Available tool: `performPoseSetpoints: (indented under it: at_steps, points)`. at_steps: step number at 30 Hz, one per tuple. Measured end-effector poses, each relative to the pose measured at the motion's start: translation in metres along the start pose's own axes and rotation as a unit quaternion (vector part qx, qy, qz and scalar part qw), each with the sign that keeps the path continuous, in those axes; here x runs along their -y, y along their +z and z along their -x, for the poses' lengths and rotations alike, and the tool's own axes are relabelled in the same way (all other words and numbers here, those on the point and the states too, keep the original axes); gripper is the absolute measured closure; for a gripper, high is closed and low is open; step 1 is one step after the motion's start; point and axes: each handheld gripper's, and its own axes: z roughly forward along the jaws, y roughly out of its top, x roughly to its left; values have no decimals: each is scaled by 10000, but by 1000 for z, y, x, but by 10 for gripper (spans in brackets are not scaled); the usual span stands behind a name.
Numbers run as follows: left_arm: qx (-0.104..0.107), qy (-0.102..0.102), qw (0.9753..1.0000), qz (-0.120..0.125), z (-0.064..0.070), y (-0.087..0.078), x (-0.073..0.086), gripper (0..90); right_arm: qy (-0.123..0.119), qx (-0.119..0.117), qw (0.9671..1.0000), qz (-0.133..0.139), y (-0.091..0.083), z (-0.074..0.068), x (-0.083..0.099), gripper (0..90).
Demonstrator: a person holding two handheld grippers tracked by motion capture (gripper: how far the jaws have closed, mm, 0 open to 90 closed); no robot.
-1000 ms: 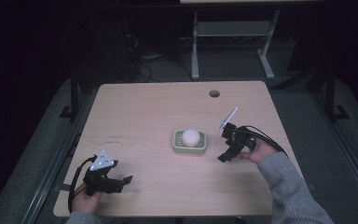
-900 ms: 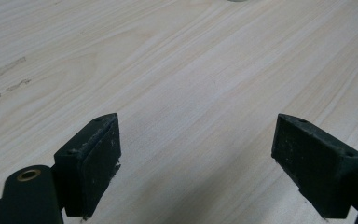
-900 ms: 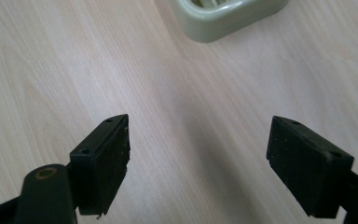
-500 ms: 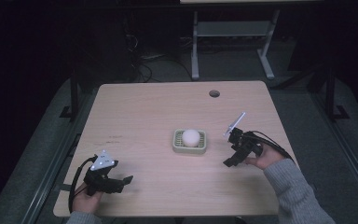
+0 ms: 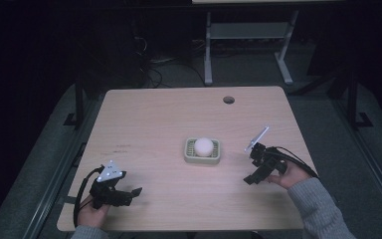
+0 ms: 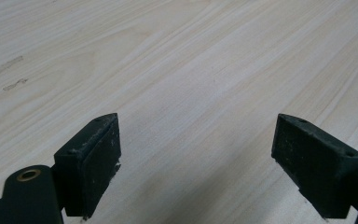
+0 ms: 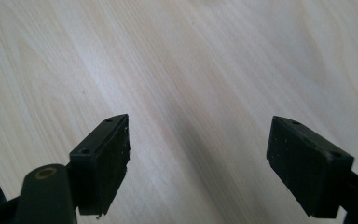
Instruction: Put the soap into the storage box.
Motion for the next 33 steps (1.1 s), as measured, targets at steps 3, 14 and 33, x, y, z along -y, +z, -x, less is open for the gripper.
performPoseSetpoints:
  at_steps: [3, 14, 33]
  points:
    - [3, -3, 10000, 5, 0, 0, 0, 153, 17, -15, 10000, 30, -1, -1, 4, 211]
    - [-4, 7, 10000, -13, 0, 0, 0, 153, 85, -11, 9999, 91, -1, -5, 17, 211]
    - [6, -6, 10000, -39, 1, 2, 0, 153, 203, -29, 9995, 237, 3, -16, 43, 205]
